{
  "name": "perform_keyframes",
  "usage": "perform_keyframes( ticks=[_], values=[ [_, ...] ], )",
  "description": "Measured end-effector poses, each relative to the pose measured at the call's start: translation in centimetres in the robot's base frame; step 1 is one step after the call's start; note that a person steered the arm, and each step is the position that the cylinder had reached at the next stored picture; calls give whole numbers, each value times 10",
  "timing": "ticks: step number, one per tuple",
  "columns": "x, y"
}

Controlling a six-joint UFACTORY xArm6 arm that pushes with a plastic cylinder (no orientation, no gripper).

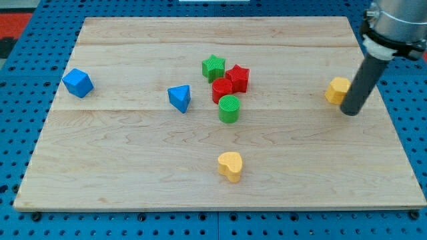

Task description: Push yellow heart towards center right

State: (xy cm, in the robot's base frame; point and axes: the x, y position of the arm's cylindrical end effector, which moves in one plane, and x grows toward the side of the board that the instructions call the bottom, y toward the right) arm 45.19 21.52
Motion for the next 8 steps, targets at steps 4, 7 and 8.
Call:
perform_keyframes(
  ticks=[4,7,8],
  values=[
    [14,-2],
    [167,-57],
    [166,-116]
  ],
)
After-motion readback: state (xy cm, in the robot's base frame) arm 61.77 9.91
